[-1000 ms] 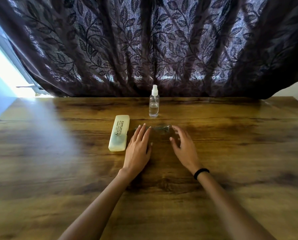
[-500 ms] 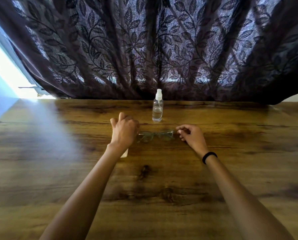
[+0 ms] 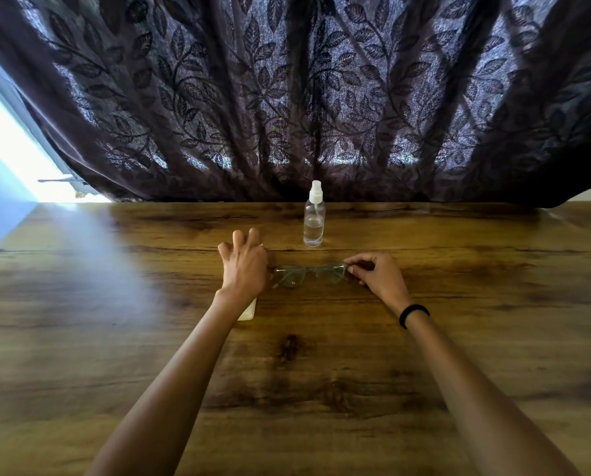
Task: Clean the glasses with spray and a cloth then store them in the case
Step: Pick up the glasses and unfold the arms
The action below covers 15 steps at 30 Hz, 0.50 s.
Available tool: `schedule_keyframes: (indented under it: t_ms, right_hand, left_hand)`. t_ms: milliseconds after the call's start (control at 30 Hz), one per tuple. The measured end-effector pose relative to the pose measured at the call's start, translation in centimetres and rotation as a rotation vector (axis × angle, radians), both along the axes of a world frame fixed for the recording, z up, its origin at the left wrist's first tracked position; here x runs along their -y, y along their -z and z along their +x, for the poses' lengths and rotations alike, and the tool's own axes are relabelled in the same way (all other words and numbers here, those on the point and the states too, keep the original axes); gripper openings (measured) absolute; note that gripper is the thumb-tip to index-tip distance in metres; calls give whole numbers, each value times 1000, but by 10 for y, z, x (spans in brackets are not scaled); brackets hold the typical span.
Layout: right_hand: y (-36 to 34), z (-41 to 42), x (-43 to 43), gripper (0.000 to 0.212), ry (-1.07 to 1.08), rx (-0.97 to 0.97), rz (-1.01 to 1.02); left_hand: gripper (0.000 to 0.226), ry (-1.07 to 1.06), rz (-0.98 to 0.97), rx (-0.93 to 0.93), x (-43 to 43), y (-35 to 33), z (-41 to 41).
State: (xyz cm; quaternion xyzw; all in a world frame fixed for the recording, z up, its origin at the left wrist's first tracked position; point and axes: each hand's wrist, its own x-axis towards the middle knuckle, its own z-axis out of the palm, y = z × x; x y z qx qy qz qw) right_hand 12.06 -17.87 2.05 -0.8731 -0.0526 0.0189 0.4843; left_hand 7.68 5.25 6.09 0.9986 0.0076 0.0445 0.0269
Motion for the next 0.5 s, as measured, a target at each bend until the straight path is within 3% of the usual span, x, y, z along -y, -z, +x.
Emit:
schedule_keyframes:
  t_ms: [233, 500]
  right_hand:
    - [-1, -1, -1, 17, 32, -17, 73]
    - [-17, -8, 4, 24, 68, -47, 392]
  left_hand:
    - [22, -5, -80, 101, -3, 5, 0]
    - [12, 22, -272, 392, -4, 0, 3]
